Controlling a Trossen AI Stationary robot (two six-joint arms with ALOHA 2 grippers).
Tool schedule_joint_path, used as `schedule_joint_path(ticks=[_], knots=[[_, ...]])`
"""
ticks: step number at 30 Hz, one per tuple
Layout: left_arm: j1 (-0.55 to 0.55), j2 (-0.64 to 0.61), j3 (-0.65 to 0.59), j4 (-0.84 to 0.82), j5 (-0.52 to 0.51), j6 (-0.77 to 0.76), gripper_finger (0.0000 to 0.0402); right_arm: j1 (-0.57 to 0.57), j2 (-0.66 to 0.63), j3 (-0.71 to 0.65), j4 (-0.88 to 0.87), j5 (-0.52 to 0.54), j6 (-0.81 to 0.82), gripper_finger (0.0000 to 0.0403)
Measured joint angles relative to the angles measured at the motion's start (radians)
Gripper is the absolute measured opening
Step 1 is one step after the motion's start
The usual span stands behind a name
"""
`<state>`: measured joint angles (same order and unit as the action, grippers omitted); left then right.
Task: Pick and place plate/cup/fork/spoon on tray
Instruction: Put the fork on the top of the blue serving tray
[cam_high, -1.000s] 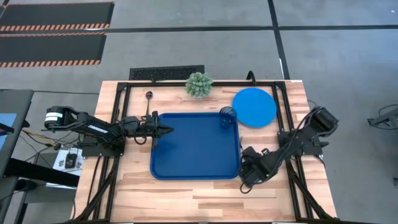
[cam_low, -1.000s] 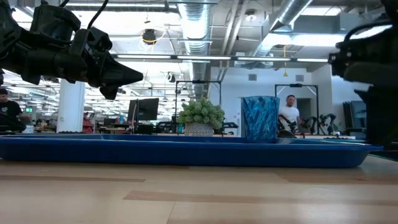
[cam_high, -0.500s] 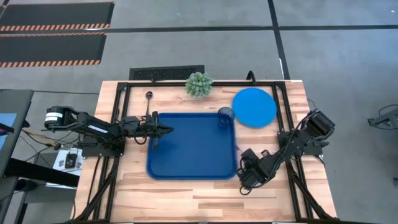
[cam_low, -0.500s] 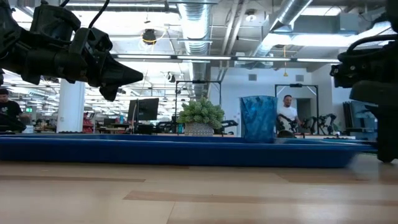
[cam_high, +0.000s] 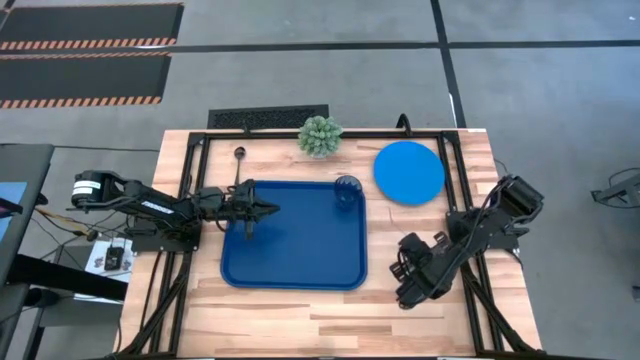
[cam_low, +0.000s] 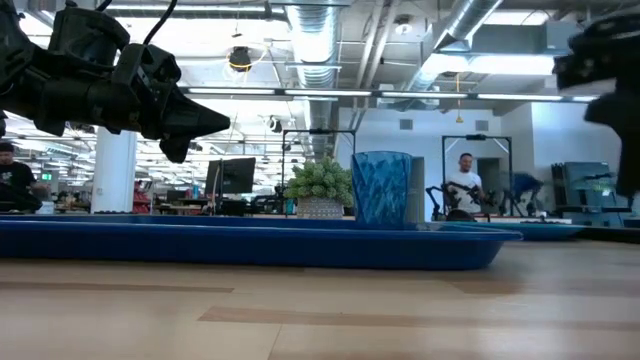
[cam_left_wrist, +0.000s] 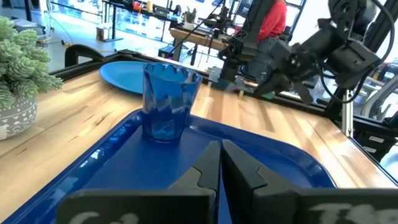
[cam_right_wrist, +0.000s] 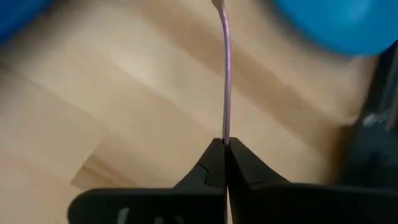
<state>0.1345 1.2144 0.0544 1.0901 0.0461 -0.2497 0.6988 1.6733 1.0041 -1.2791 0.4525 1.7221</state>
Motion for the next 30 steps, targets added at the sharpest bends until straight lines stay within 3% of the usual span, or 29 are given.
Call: schedule_joint_path(ticks=[3, 7, 10, 13, 18, 22, 26, 30], knots=[[0.000, 0.000, 0.000, 0.006, 0.002, -0.009, 0.0000, -0.009, 0.000, 0.047, -0.087, 0.105, 0.001, 0.0015], [-0.005, 0.000, 0.012, 0.017, 0.063, -0.018, 0.0000, -0.039, 0.000, 0.105, -0.108, 0.355, -0.097, 0.0009], [-0.039, 0.000, 0.043, 0.021, 0.086, 0.001, 0.0000, -0.084, 0.000, 0.131, -0.009, 0.530, -0.256, 0.0004], [-0.083, 0.000, 0.075, 0.014, 0.086, 0.036, 0.0002, -0.147, -0.001, 0.139, 0.197, 0.607, -0.527, 0.0005], [-0.141, 0.000, 0.130, -0.047, 0.048, 0.073, 0.0025, -0.261, 0.000, 0.139, 0.609, 0.607, -1.031, 0.0003], [-0.171, 0.000, 0.164, -0.069, -0.033, 0.101, 0.0064, -0.338, 0.000, 0.139, 0.937, 0.581, -1.342, 0.0003], [-0.187, 0.000, 0.206, -0.064, -0.066, 0.161, 0.0112, -0.396, 0.000, 0.139, 1.256, 0.421, -1.574, 0.0003], [-0.187, 0.000, 0.225, -0.062, -0.077, 0.212, 0.0152, -0.431, 0.000, 0.139, 1.459, 0.242, -1.690, 0.0003]])
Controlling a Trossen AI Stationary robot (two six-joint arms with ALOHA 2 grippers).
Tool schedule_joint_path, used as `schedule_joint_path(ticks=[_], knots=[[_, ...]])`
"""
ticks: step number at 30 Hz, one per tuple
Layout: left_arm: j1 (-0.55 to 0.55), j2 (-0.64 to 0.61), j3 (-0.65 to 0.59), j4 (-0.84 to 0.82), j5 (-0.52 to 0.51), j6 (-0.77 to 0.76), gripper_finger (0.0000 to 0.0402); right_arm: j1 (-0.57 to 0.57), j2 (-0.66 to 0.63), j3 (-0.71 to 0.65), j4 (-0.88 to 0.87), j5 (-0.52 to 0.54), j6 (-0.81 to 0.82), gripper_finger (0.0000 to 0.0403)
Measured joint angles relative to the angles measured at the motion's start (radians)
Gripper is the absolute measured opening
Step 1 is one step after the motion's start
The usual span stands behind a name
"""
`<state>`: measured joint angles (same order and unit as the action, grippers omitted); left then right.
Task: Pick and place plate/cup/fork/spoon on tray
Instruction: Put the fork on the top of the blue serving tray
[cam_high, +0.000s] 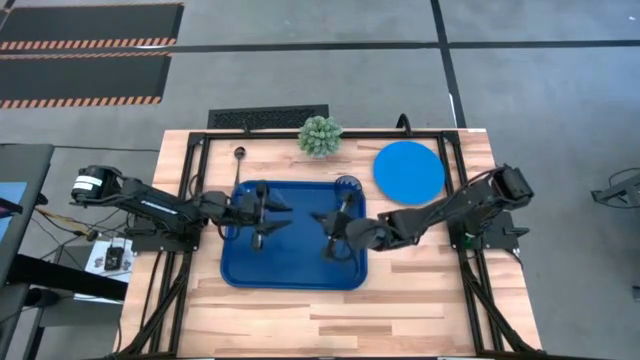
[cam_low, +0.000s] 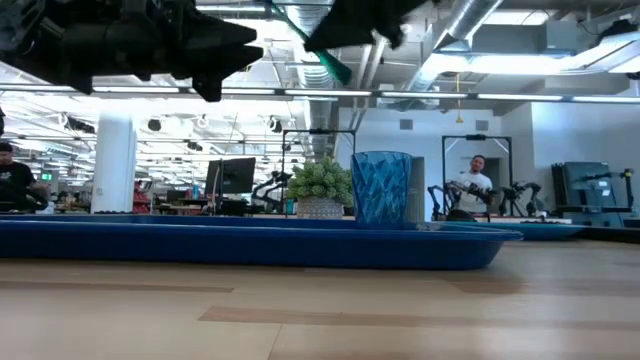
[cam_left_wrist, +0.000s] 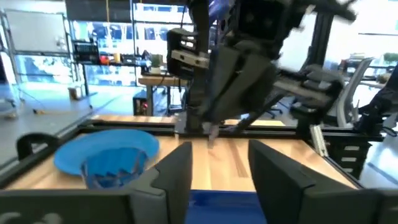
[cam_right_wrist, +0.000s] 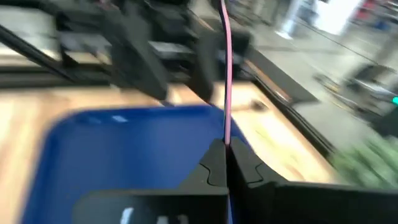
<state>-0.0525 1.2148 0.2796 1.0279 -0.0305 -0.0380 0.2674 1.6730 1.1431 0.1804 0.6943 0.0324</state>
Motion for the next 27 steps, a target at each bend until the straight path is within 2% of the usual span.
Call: schedule_joint_path(ticks=[5, 9, 13, 17, 21, 27], knots=[[0.000, 0.000, 0.001, 0.116, 0.067, 0.045, 0.0171, -0.036, 0.000, 0.000, 0.093, -0.211, -0.009, 0.0003], [0.000, 0.000, 0.001, 0.201, 0.138, 0.046, 0.0166, -0.048, 0.000, 0.000, 0.108, -0.253, -0.007, 0.0003], [0.000, 0.000, 0.016, 0.189, 0.152, 0.046, 0.0149, -0.048, 0.000, 0.000, 0.128, -0.301, -0.007, 0.0004], [0.000, 0.000, 0.054, 0.146, 0.207, 0.070, 0.0126, -0.053, 0.000, 0.000, 0.146, -0.343, -0.003, 0.0003], [0.000, 0.000, 0.071, 0.141, 0.221, 0.095, 0.0095, -0.055, 0.000, 0.000, 0.146, -0.355, 0.001, 0.0004], [0.000, 0.000, 0.073, 0.159, 0.240, 0.113, 0.0022, -0.054, 0.000, 0.000, 0.132, -0.362, 0.001, 0.0006]])
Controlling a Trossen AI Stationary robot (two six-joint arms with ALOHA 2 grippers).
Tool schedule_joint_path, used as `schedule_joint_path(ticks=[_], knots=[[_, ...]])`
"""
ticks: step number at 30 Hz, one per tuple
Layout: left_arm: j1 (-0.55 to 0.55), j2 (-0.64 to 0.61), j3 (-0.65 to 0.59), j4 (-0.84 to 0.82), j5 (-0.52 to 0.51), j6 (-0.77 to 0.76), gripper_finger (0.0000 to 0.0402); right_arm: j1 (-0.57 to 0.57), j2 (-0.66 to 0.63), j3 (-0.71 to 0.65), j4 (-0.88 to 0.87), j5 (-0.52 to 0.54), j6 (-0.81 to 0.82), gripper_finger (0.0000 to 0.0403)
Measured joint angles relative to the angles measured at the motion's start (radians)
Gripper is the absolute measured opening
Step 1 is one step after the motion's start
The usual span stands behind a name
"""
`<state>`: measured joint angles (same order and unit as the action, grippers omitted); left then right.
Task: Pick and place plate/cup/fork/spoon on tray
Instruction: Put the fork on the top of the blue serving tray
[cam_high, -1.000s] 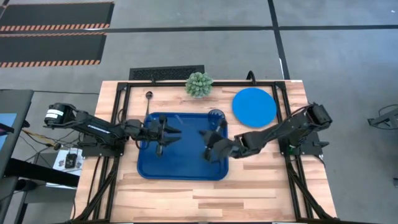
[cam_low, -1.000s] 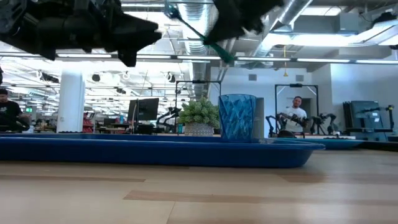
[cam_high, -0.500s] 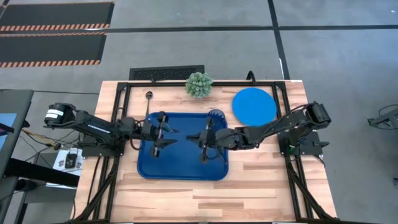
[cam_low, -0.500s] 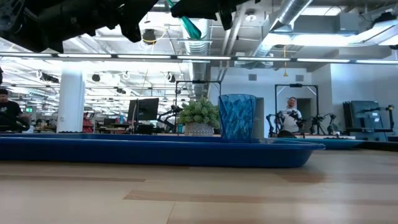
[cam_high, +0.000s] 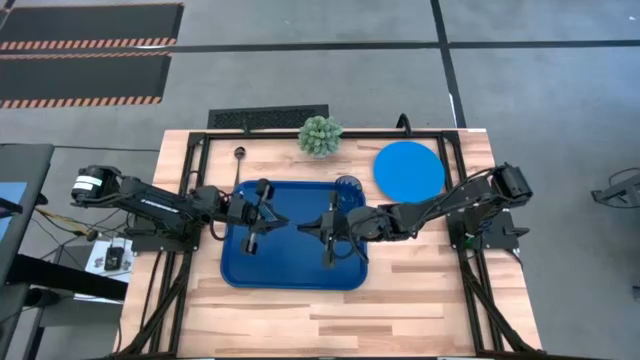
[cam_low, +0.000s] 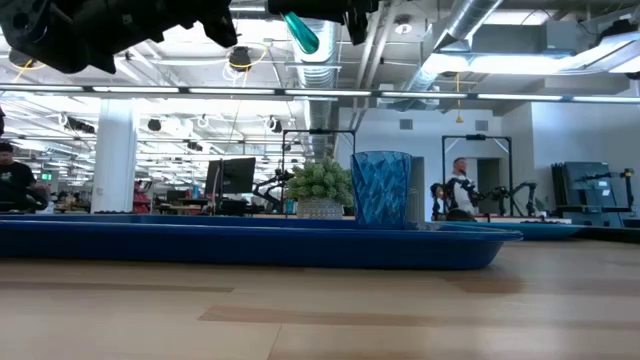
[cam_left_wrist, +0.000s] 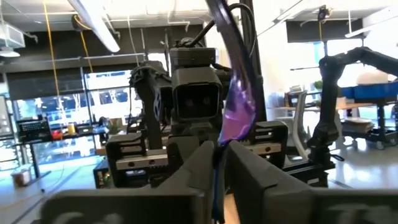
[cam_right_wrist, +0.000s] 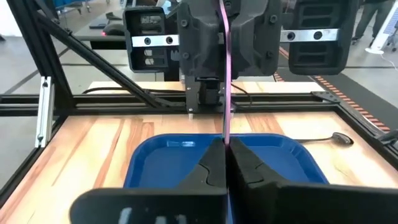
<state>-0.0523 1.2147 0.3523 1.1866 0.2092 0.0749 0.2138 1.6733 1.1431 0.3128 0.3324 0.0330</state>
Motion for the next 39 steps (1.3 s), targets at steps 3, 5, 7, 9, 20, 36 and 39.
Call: schedule_joint_path(ticks=[3, 5, 7, 9, 20, 36, 39], knots=[[0.001, 0.000, 0.000, 0.001, -0.005, 0.012, 0.0007, 0.000, 0.000, 0.000, -0.002, 0.001, 0.002, 0.0013], [0.001, 0.000, 0.000, 0.003, -0.008, 0.013, 0.0005, 0.000, 0.000, 0.000, -0.002, 0.003, -0.001, 0.0024], [0.001, 0.000, 0.000, 0.004, -0.014, 0.013, 0.0002, 0.000, 0.000, 0.000, -0.002, 0.007, 0.000, 0.0038], [0.001, 0.000, 0.000, 0.005, -0.024, 0.013, 0.0002, 0.000, 0.000, 0.000, -0.003, 0.026, 0.001, 0.0056], [0.000, -0.043, 0.001, -0.155, -0.101, 0.019, 0.0000, 0.071, -0.152, 0.000, -0.324, 0.271, -0.017, 0.0154], [-0.195, -0.155, 0.052, -1.037, -0.670, 0.316, 0.0000, 0.204, -0.157, -0.002, -0.721, 0.459, 0.233, 0.0019], [-0.261, -0.103, 0.052, -1.061, -0.777, 0.357, 0.0000, 0.219, -0.147, -0.002, -0.723, 0.462, 0.241, 0.0007]])
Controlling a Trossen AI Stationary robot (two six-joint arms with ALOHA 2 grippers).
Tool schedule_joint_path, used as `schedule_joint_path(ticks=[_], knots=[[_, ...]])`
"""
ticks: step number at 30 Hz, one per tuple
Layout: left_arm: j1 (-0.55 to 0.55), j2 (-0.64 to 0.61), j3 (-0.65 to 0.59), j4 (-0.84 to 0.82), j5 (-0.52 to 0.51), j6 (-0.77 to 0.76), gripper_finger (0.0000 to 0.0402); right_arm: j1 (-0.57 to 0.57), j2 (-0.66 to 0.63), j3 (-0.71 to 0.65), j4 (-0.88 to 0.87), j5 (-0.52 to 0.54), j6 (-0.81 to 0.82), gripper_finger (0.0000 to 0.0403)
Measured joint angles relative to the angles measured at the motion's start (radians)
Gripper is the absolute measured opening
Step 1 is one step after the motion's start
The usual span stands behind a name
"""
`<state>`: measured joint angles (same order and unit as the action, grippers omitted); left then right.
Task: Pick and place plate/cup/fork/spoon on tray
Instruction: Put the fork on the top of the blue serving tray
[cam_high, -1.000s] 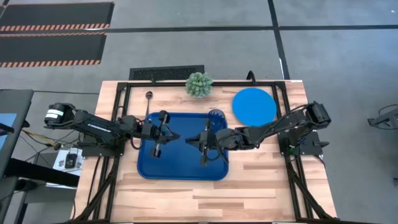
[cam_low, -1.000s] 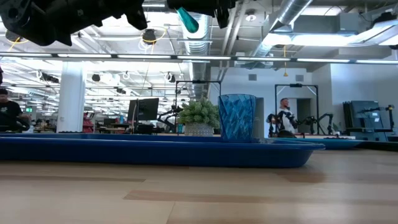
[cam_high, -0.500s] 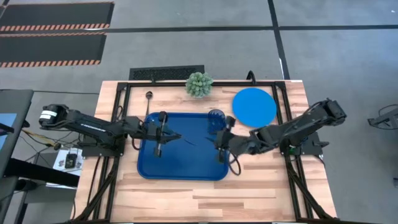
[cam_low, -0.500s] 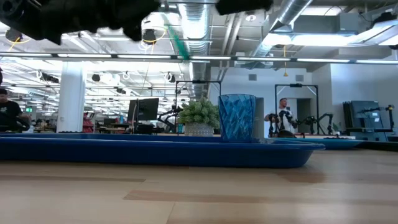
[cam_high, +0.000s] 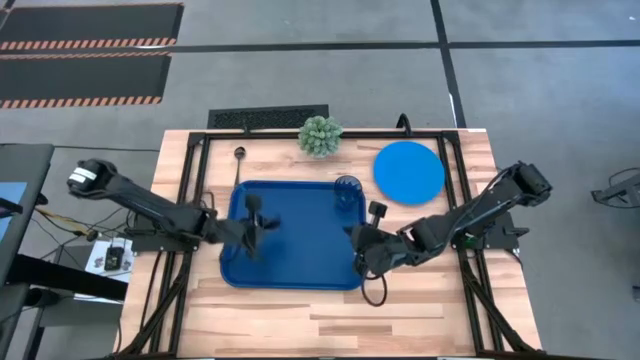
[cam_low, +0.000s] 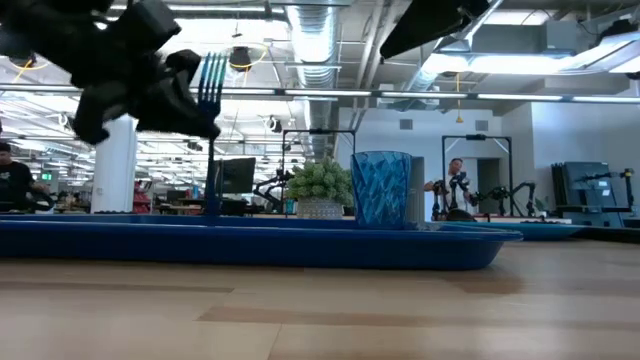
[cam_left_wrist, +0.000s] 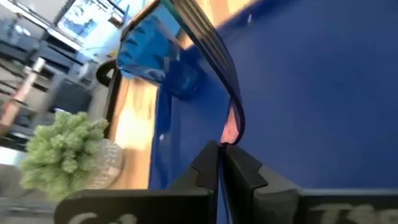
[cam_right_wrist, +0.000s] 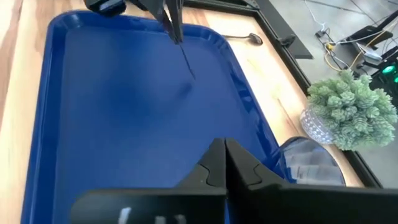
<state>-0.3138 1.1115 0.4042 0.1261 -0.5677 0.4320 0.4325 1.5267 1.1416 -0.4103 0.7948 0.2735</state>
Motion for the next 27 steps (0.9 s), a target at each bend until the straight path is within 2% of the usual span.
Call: schedule_joint_path(ticks=[8, 12, 20, 27], knots=[[-0.142, 0.180, 0.001, -0.007, -0.149, 0.056, 0.0000, 0.007, 0.000, 0.000, -0.004, 0.003, 0.025, 0.0012], [-0.184, 0.257, 0.002, -0.005, -0.189, 0.049, 0.0000, 0.007, 0.000, 0.000, -0.004, -0.005, 0.026, 0.0005], [-0.223, 0.364, 0.001, -0.019, -0.186, 0.007, 0.0022, 0.007, 0.000, 0.000, -0.001, -0.016, 0.037, 0.0012], [-0.226, 0.349, 0.000, -0.029, -0.192, -0.036, 0.0055, 0.006, 0.000, 0.000, -0.007, -0.092, 0.079, 0.0011]])
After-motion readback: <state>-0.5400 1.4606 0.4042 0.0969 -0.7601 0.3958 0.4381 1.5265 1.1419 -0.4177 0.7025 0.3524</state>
